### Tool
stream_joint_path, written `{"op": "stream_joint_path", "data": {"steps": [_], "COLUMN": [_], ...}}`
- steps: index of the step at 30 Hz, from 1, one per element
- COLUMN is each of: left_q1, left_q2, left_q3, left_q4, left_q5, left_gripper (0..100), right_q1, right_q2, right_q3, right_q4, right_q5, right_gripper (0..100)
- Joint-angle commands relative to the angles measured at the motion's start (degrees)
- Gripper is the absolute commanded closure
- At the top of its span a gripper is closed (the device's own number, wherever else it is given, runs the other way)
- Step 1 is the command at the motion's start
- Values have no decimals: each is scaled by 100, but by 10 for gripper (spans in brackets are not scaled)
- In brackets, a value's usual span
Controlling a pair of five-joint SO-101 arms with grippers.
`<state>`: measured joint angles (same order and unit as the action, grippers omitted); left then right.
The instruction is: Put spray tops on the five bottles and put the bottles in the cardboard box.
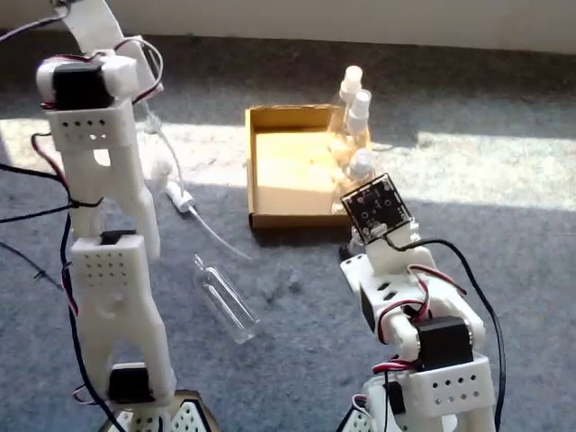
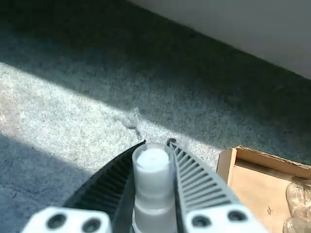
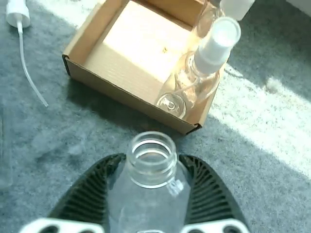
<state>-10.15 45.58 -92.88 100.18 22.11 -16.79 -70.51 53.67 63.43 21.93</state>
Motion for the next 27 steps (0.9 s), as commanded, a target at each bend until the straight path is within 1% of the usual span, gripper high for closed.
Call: {"op": "stream_joint_path", "data": {"steps": [1, 3, 5, 9, 11, 13, 17, 19, 21, 24, 27], "left_q1": [-48, -40, 31, 523, 840, 1156, 1903, 2229, 2457, 2791, 2949], "left_q2": [-1701, -2475, -3363, -5437, -6440, -7275, -8391, -8690, -8857, -8927, -8945], "left_q3": [242, 1051, 2176, 4462, 5297, 5982, 7275, 7934, 8602, 9578, 10316], "left_q4": [123, 141, 132, 105, 53, -299, -1284, -1943, -2778, -4070, -4932], "left_q5": [-360, -369, -510, -844, -862, -862, -738, -369, -167, -141, -132], "left_gripper": [996, 996, 996, 996, 996, 996, 996, 996, 996, 996, 996], "right_q1": [-303, -453, -620, -971, -1103, -1165, -1182, -1288, -1429, -1490, -1499], "right_q2": [-40, -40, -48, -66, -75, -75, -75, -75, -75, -84, -251], "right_q3": [-40, -31, 163, 936, 1367, 1666, 2018, 2053, 2062, 2053, 2088], "right_q4": [-681, -1033, -1437, -2316, -2730, -3099, -3292, -3292, -3292, -3292, -3292], "right_q5": [-62, -62, -62, -62, -62, -62, -70, -70, -334, -818, -941], "right_gripper": [994, 994, 994, 994, 994, 994, 994, 994, 994, 994, 994]}}
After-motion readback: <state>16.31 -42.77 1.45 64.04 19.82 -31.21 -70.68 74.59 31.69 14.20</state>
